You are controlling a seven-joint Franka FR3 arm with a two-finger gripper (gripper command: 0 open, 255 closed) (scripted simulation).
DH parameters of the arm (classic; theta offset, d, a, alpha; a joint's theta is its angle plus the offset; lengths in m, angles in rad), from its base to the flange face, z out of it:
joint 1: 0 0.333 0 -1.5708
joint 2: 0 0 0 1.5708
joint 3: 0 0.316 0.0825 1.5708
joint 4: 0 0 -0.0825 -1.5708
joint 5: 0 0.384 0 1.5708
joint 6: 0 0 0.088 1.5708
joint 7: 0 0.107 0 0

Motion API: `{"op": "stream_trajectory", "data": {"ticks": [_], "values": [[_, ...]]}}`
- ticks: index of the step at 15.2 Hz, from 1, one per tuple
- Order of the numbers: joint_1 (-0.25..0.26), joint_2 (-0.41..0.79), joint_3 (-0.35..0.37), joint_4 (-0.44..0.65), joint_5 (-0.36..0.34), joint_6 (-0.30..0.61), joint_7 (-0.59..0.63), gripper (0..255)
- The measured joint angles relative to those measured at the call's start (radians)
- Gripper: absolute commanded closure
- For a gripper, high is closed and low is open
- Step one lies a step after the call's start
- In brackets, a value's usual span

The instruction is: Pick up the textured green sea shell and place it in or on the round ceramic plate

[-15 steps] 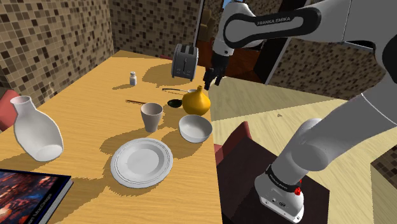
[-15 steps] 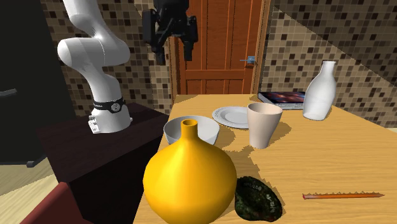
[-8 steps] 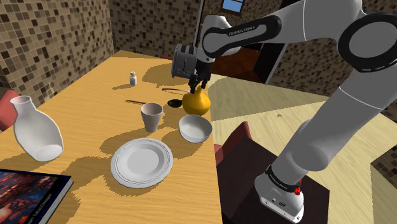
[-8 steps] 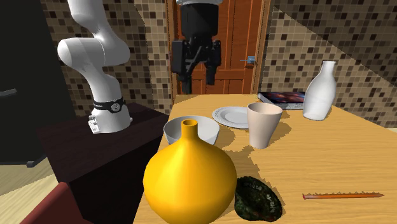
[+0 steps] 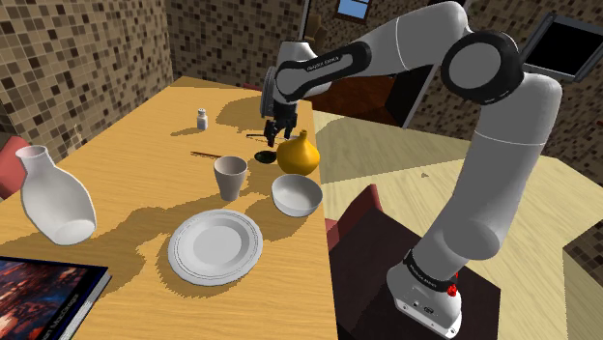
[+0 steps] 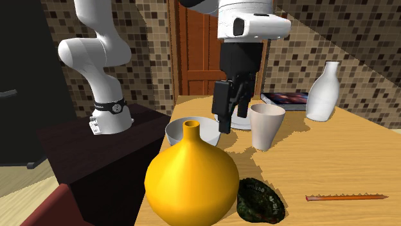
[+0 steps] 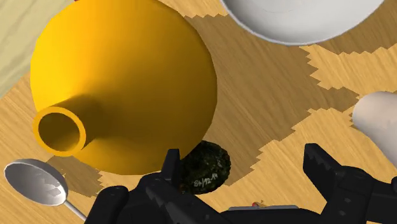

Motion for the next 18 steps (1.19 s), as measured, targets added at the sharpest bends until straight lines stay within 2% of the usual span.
{"op": "stream_trajectory", "data": {"ticks": [6, 13, 18], "values": [[0.006, 0.230, -0.002, 0.225, -0.017, 0.002, -0.001, 0], [0.010, 0.306, -0.002, 0.235, -0.021, 0.067, 0.004, 0], [0.008, 0.314, -0.003, 0.232, -0.021, 0.079, 0.002, 0]]}}
